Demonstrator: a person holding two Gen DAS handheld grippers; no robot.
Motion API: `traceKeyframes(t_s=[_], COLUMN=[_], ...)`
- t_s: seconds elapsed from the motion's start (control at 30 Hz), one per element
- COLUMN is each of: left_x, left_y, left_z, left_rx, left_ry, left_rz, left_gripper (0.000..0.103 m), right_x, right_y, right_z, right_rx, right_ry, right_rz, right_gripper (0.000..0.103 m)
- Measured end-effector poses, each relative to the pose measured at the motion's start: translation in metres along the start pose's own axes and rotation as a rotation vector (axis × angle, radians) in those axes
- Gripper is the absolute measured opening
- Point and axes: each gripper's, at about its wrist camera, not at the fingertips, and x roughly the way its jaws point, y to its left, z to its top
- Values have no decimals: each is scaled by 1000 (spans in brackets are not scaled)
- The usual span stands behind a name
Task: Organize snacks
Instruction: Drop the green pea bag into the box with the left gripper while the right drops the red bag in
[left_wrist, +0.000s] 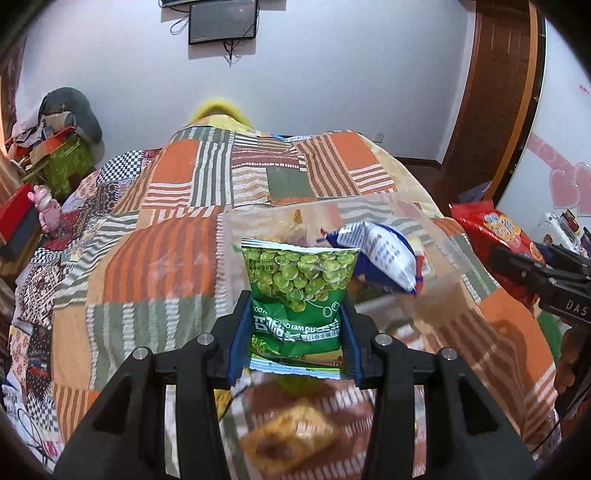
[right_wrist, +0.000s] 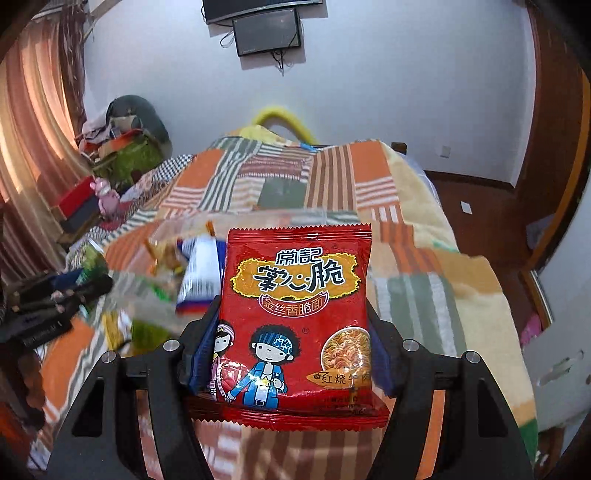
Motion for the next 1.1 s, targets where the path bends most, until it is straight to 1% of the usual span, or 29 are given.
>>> traceKeyframes(t_s=[0.17, 0.27, 0.47, 0.63, 0.67, 0.73, 0.77, 0.8, 0.93, 1.1], left_x=[34, 53, 73, 80, 82, 82, 81, 80, 66, 39], left_y=[-1, -1, 0, 0, 1, 0, 0, 1, 1, 2], left_z=[14, 20, 24, 23, 23, 23, 22, 22, 22, 22], left_rx=[0, -6, -9, -2, 1, 6, 5, 3, 5, 21], left_ry=[39, 56, 69, 78, 81, 83, 81, 79, 58, 22], left_rz=[-3, -10, -14, -21, -18, -15, -16, -16, -21, -6], left_gripper=[43, 43, 43, 44, 46, 51, 55, 57, 58, 62], right_x=[31, 47, 77, 90, 91, 91, 91, 89, 75, 55], right_y=[4, 8, 6, 7, 7, 7, 6, 6, 6, 9], right_z=[16, 21, 31, 34, 33, 31, 31, 31, 32, 31], right_rx=[12, -2, 7, 7, 5, -2, -3, -1, 3, -18], right_ry=[7, 20, 62, 85, 91, 99, 102, 104, 90, 70], right_rz=[21, 16, 34, 36, 34, 18, 19, 24, 29, 33], right_gripper=[64, 64, 64, 65, 65, 65, 65, 67, 73, 74])
